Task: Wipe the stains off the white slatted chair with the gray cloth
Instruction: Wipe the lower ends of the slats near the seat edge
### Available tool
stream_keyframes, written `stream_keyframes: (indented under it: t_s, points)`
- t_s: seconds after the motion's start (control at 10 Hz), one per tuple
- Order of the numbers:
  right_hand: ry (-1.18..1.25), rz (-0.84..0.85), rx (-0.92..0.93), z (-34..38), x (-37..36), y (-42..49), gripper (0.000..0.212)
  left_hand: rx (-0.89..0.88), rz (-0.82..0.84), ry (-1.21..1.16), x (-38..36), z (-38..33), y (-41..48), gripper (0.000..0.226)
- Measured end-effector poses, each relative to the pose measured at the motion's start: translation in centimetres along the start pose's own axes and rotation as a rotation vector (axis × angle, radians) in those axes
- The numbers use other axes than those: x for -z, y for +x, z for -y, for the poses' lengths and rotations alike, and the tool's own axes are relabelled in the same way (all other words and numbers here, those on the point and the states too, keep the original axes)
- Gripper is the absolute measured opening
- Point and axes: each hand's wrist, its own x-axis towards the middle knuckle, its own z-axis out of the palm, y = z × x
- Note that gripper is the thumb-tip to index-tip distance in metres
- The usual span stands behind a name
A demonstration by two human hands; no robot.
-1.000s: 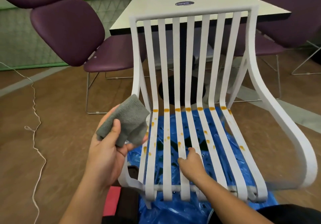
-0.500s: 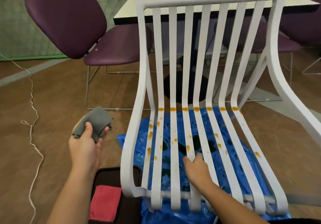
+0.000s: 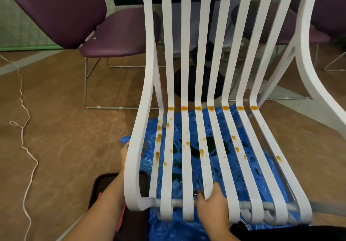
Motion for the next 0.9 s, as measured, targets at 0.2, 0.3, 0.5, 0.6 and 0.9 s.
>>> stream_keyframes:
  t_s: [0.2, 0.3, 0.5, 0.6, 0.9]
  points:
    - [0.026, -0.07, 0.027, -1.1, -0.7, 0.3, 0.01, -0.024, -0.07, 0.231, -4.7, -2.7, -0.1, 0.041]
    - [0.052, -0.11, 0.026, -1.5, -1.3, 0.4, 0.01, -0.166, -0.051, 0.246, -6.4, -2.8, 2.5, 0.036]
    - [0.101, -0.152, 0.065, -1.8, -1.5, 0.3, 0.011, -0.389, 0.066, 0.407, -8.6, -5.0, 6.4, 0.034]
    - [0.106, -0.155, 0.093, -2.1, -1.5, 0.4, 0.016, -0.356, 0.03, 0.5, -9.5, -6.0, 8.7, 0.033]
    - [0.091, -0.162, 0.126, -3.1, -1.9, 0.8, 0.019, -0.342, 0.439, 1.051, -9.9, -3.0, 12.9, 0.062]
